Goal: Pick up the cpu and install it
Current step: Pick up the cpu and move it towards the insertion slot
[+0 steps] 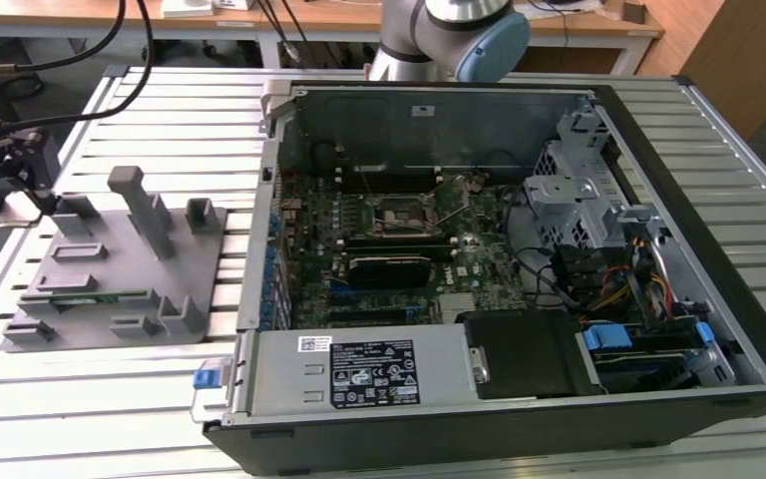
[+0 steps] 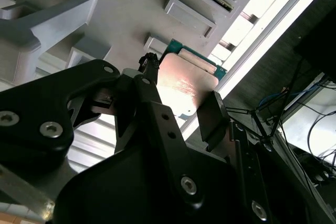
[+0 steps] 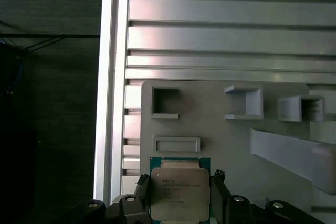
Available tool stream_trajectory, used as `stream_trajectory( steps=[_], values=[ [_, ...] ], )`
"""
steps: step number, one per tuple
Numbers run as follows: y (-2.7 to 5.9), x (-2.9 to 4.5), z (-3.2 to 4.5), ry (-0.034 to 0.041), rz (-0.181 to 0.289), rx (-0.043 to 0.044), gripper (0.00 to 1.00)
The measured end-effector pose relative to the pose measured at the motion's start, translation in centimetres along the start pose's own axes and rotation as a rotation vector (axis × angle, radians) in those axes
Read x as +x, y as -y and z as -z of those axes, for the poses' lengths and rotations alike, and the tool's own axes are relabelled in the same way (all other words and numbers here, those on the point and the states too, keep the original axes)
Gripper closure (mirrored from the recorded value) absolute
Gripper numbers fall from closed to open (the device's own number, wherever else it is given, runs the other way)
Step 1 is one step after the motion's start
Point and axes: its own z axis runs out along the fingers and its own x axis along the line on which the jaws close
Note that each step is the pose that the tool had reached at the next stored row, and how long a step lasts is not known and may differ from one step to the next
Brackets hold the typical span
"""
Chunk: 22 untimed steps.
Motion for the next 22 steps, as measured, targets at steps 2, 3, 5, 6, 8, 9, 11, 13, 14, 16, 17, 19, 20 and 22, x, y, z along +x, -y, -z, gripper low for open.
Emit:
stream_trajectory(
  steps=[2, 3, 5, 6, 8, 9, 11, 13, 14, 16, 17, 19, 20, 22],
  values=[
    [-0.01, 0.0, 0.06, 0.0, 0.0, 0.0, 0.46],
    [-0.01, 0.0, 0.09, 0.0, 0.0, 0.0, 0.46],
    [-0.03, 0.0, 0.16, -0.0001, 0.0, 0.0, 0.46],
    [-0.03, 0.0, 0.19, 0.0, 0.0, 0.0, 0.46],
    [-0.04, 0.0, 0.25, 0.0, 0.0, 0.0, 0.46],
    [-0.04, 0.0, 0.28, 0.0, 0.0, 0.0, 0.46],
    [-0.05, 0.0, 0.35, 0.0, 0.0, 0.0, 0.46],
    [-0.06, 0.01, 0.41, 0.0, 0.0, 0.0, 0.46],
    [-0.06, 0.01, 0.44, 0.0001, 0.0, 0.0, 0.46],
    [-0.07, 0.01, 0.52, -0.0001, 0.0, 0.0, 0.46],
    [-0.07, 0.01, 0.55, 0.0, 0.0, 0.0, 0.46],
    [-0.08, 0.01, 0.63, -0.0001, 0.0, 0.0, 0.46],
    [-0.08, 0.01, 0.67, -0.0001, 0.0, 0.0, 0.46],
    [-0.09, 0.01, 0.75, 0.0, 0.0, 0.0, 0.46]
  ],
)
